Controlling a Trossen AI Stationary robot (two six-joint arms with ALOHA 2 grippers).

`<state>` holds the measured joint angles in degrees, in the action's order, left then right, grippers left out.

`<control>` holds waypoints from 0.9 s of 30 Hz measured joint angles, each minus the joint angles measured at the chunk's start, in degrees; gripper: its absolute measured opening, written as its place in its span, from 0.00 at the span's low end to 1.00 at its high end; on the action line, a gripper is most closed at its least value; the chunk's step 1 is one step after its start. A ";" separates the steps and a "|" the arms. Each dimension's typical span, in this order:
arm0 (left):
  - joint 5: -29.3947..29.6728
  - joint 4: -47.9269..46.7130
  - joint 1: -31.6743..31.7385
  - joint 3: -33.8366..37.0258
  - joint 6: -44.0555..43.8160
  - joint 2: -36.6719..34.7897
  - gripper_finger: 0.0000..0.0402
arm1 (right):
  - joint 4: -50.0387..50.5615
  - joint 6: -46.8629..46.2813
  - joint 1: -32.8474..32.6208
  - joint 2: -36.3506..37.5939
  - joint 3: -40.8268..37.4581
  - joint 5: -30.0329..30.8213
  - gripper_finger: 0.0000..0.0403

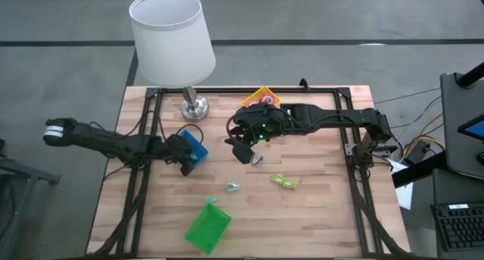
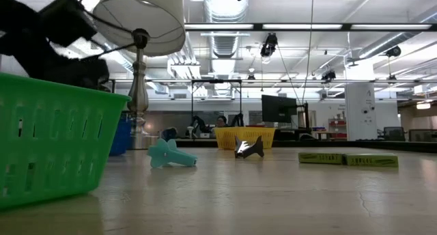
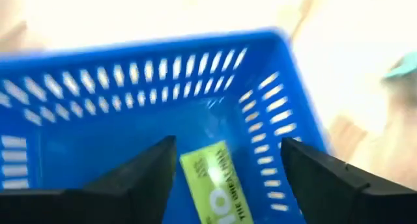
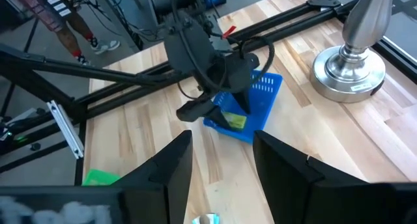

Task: Pick and place Stapler, Stapler remover, tape
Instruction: Put the right green staple box into the blue bin

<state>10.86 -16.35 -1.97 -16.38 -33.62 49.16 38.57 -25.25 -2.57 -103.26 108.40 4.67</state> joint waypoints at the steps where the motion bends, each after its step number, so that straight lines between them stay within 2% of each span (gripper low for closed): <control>1: 0.03 -0.38 0.02 -0.86 0.59 -0.40 0.70 | 0.00 0.12 0.00 0.00 0.00 0.00 0.39; 11: 2.53 -7.83 0.06 -11.71 3.90 -1.85 0.71 | 0.70 1.85 0.22 0.00 0.00 -0.02 0.37; 15: 2.03 -8.29 0.06 -14.45 3.17 -1.83 0.71 | 6.03 -2.79 0.38 0.03 -0.78 -0.42 0.36; 20: 0.48 -8.20 0.06 -18.06 1.52 -1.83 0.71 | 16.41 -6.72 1.20 0.13 -8.83 -6.73 0.39; 24: -1.15 -8.16 0.04 -20.49 1.64 -1.85 0.71 | 16.62 -4.56 -0.94 0.35 -17.49 -13.49 0.42; 27: -1.21 -8.12 0.02 -21.81 2.13 -1.83 0.71 | 18.27 -1.59 -3.39 0.35 -23.38 -14.67 0.44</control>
<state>9.65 -24.46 -1.96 -38.19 -31.49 47.33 56.84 -26.83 -5.95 -102.91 85.02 -10.00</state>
